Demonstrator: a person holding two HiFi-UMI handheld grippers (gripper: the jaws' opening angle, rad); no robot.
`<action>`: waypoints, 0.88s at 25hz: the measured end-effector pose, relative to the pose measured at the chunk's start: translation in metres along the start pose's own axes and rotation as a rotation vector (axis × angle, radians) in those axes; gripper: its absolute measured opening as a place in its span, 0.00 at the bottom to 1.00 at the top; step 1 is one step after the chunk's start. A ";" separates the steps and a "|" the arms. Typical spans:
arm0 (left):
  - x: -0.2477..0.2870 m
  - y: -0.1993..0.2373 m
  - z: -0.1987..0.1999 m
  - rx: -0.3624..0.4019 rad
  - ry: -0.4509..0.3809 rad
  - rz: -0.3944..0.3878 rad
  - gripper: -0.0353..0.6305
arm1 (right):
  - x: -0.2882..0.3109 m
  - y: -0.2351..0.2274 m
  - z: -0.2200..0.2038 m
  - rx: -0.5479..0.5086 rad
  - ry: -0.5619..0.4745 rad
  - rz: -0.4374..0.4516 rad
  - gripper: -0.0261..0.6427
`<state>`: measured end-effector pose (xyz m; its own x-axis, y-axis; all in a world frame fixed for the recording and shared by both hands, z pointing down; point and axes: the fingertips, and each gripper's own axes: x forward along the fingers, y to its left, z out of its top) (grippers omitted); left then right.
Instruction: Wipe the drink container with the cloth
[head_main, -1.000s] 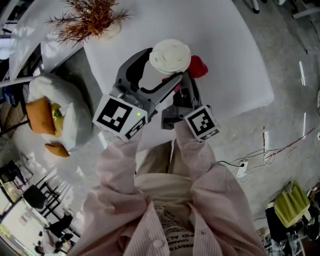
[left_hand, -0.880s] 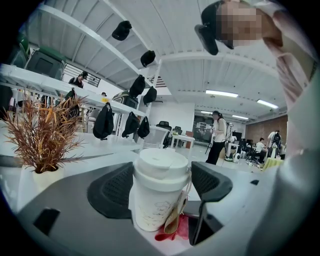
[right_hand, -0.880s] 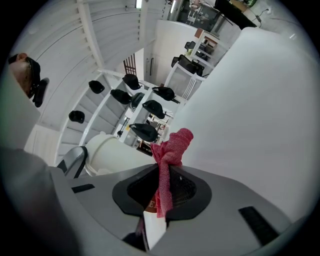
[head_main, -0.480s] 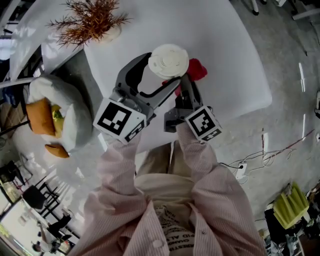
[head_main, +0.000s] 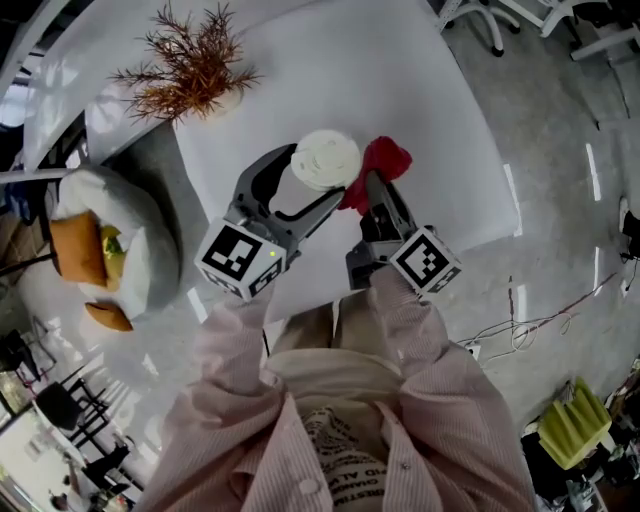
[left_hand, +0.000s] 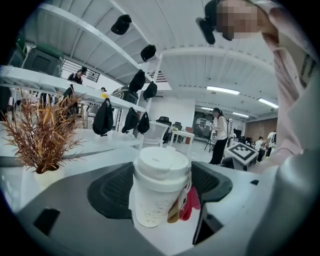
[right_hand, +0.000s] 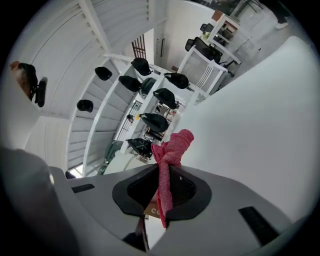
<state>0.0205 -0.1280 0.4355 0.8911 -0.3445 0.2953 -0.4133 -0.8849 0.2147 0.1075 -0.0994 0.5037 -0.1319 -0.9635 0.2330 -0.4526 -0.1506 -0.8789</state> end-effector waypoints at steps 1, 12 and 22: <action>0.000 -0.001 0.000 -0.002 0.004 -0.001 0.59 | 0.001 0.005 0.006 -0.005 0.017 0.019 0.10; 0.000 -0.005 0.000 -0.024 0.044 0.007 0.59 | 0.020 0.042 0.043 -0.083 0.265 0.167 0.10; -0.001 -0.003 -0.003 -0.055 0.056 0.024 0.59 | 0.043 0.065 0.043 -0.130 0.470 0.293 0.10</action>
<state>0.0200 -0.1241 0.4373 0.8696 -0.3464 0.3519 -0.4457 -0.8574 0.2575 0.1102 -0.1597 0.4383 -0.6331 -0.7544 0.1733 -0.4390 0.1655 -0.8831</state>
